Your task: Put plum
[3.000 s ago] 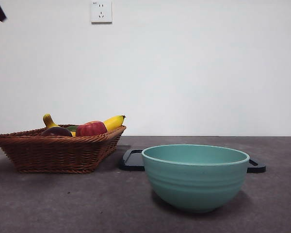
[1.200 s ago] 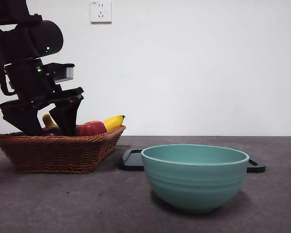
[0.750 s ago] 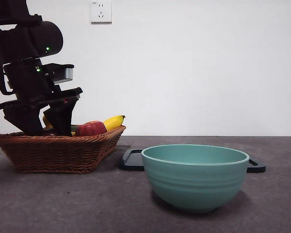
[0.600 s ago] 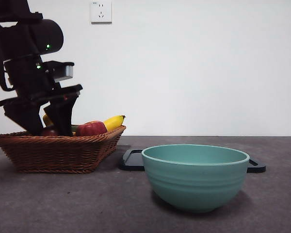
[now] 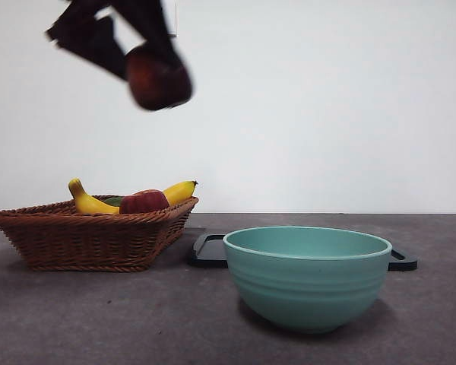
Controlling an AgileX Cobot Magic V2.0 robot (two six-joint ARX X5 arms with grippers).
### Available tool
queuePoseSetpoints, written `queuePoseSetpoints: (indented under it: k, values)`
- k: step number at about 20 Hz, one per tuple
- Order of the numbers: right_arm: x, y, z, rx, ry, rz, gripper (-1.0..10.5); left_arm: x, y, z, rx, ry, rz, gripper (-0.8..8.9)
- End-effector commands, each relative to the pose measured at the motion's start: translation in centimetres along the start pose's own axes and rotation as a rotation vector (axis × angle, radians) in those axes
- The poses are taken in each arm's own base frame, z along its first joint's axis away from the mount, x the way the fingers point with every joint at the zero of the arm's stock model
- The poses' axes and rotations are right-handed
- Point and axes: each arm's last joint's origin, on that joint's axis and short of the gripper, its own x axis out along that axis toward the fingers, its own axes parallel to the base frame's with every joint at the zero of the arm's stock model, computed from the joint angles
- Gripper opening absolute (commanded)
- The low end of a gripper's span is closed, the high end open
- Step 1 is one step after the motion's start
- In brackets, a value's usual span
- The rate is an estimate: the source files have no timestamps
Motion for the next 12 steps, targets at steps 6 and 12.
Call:
queuePoseSetpoints:
  k: [6, 12]
  values:
    - [-0.3, 0.2, 0.4, 0.0, -0.018, 0.002, 4.1, 5.6, -6.7, 0.1, 0.211, 0.106, -0.147, 2.35]
    - [-0.3, 0.2, 0.4, 0.0, -0.018, 0.002, 4.1, 12.6, -8.6, -1.4, 0.316, 0.238, -0.136, 2.35]
